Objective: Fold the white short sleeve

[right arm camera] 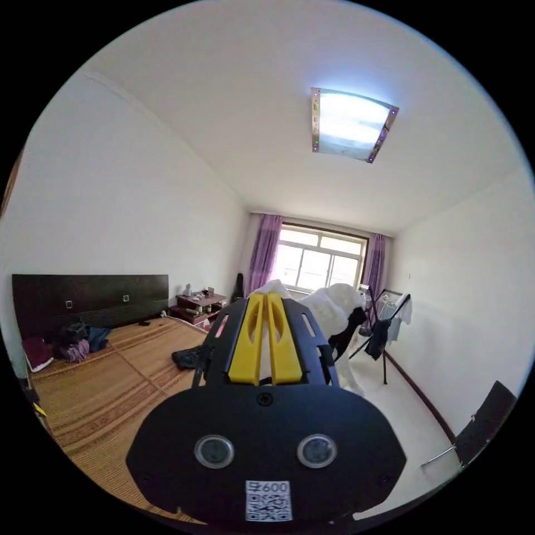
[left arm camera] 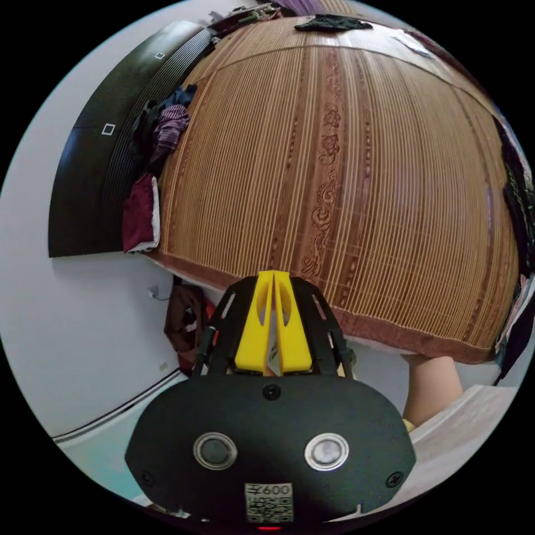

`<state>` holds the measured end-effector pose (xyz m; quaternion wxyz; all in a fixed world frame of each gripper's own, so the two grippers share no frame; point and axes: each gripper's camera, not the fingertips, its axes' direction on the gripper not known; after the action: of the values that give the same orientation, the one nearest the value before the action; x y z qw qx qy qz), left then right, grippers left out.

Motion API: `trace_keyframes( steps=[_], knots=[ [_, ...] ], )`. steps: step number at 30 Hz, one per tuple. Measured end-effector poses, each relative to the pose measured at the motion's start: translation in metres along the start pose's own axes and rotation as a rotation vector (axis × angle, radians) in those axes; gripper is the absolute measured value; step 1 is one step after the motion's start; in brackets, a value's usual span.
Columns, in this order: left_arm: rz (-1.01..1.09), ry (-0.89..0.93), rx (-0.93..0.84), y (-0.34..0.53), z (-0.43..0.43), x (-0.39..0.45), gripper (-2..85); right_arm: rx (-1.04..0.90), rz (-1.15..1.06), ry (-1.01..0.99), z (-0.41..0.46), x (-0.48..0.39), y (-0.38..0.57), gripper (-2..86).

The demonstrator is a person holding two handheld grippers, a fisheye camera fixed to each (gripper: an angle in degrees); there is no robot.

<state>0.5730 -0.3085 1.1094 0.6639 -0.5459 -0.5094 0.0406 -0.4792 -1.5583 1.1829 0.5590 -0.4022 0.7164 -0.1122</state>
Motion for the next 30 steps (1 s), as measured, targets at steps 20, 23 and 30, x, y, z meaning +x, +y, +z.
trace_keyframes(
  steps=[20,23,30],
  knots=[
    [0.178,0.284,0.597,0.230,0.068,-0.336,1.5,-0.864,0.275,-0.121,-0.104,-0.456,0.731,-0.9],
    [0.190,0.294,0.631,0.235,0.126,-0.306,2.6,-0.914,0.117,-0.263,-0.119,-0.499,0.825,-0.9],
    [1.132,0.844,0.548,0.237,0.145,-0.185,18.0,-0.788,0.343,-0.648,-0.147,-0.478,1.018,-0.9]
  ],
)
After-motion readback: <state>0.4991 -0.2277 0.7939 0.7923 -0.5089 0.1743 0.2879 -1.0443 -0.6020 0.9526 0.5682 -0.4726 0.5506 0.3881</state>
